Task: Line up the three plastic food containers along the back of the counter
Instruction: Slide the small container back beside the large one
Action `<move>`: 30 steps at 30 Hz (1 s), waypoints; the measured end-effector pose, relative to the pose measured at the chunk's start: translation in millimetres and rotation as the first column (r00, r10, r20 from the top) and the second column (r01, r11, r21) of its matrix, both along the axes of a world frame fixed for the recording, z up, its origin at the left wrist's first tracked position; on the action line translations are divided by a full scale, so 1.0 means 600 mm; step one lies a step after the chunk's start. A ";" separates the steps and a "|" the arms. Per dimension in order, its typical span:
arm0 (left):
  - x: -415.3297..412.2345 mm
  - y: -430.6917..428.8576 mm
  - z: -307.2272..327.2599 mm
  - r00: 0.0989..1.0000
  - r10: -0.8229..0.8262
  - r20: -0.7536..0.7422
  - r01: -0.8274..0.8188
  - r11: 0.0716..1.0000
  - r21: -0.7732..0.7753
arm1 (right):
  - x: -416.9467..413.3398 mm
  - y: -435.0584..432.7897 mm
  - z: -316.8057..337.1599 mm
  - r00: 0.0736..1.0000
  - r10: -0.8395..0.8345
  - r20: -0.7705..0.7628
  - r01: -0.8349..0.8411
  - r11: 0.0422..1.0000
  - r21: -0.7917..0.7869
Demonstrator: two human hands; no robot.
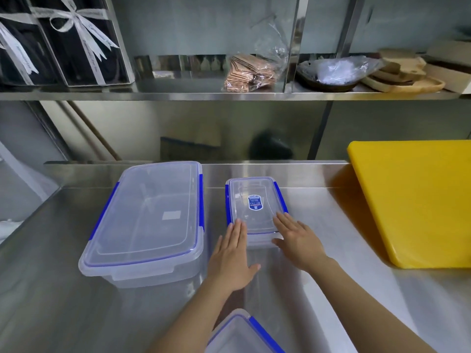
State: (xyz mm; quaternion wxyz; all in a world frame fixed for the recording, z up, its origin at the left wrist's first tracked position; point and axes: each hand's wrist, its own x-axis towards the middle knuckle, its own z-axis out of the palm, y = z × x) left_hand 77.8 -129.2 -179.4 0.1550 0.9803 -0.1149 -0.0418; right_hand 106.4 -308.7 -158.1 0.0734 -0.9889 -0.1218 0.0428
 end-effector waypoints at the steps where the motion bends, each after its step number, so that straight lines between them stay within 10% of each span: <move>1: 0.014 0.001 0.000 1.000 0.004 0.004 -0.004 1.000 0.018 | 0.010 0.004 -0.003 1.000 -0.015 -0.013 0.015 1.000 -0.011; 17: 0.050 0.006 0.045 0.987 -0.015 -0.159 0.012 1.000 -0.018 | 0.029 0.025 0.001 0.997 -0.068 -0.035 0.065 0.995 -0.075; 23: -0.016 0.039 0.104 0.974 -0.009 -0.225 -0.048 0.968 -0.247 | -0.036 0.045 0.027 0.978 -0.186 0.090 0.152 0.944 0.292; 30: -0.114 0.095 0.148 0.893 -0.012 -0.451 -0.122 0.956 -0.268 | -0.127 0.056 0.070 0.862 0.093 -0.498 0.188 0.854 0.485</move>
